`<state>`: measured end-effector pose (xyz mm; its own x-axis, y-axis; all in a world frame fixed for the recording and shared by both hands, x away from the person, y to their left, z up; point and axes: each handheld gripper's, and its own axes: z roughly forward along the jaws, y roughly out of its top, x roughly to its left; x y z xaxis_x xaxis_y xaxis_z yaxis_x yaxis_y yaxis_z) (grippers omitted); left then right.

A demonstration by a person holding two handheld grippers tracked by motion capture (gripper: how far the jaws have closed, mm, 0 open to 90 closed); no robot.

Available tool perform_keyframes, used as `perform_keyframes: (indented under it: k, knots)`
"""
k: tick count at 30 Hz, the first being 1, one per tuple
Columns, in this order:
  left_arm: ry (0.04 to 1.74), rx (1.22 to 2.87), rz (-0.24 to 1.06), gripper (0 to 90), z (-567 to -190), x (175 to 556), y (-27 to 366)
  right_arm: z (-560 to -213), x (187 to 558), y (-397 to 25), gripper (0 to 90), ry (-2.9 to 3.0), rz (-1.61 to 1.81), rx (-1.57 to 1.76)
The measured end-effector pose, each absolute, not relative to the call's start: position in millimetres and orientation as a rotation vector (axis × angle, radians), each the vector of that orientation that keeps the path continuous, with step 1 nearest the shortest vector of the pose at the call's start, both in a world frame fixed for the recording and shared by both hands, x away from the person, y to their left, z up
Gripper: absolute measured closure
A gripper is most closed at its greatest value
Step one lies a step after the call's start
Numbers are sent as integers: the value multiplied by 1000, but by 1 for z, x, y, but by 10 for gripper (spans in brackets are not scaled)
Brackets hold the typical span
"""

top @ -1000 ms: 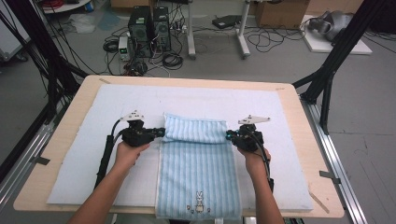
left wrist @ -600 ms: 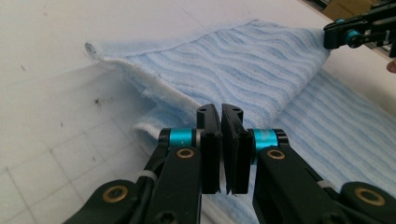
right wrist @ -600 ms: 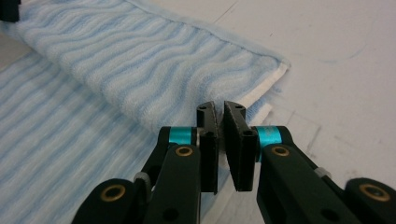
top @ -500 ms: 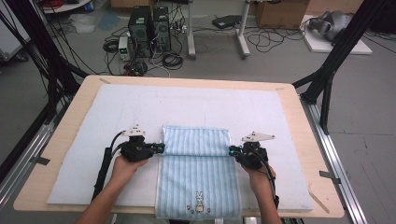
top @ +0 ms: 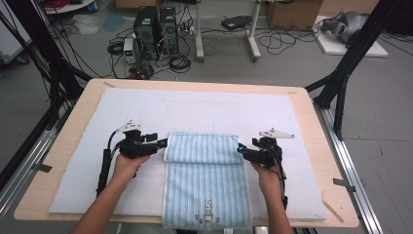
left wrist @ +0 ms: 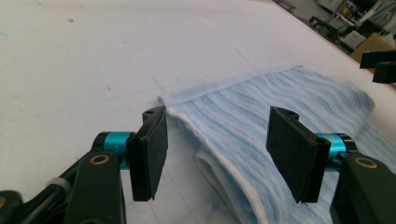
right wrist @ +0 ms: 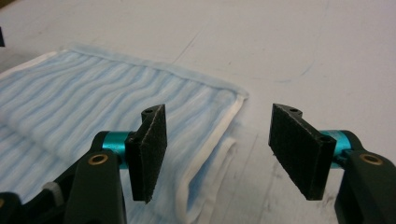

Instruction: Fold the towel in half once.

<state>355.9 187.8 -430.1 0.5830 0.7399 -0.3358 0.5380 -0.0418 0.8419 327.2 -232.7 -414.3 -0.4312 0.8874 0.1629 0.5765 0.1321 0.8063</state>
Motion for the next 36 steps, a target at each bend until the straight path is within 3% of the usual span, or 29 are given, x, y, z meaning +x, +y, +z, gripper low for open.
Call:
perform_keyframes:
  k: [10,17,21,23,25,26,28,36]
  knots:
    - [1142,1789,217,391,-440,396,162,-416,376,-212,427,2144,1045,1440]
    - [1208,1837,276,435,-449,410,150,-433,397,-203,481,2183,965,1496]
    - [1198,1860,355,527,-452,410,145,-439,400,-199,538,2195,920,1474]
    - [1196,1880,389,635,-452,409,145,-439,400,-198,608,2198,899,1452]
    - [1180,1876,346,816,-453,409,146,-439,400,-199,712,2203,909,1445]
    - [1177,1874,340,831,-452,409,146,-439,400,-200,787,2216,921,1443]
    - [1176,1860,301,845,-452,409,147,-438,399,-199,821,2216,905,1416]
    - [1107,1772,211,848,-433,398,155,-427,387,-207,824,2179,1039,1398]
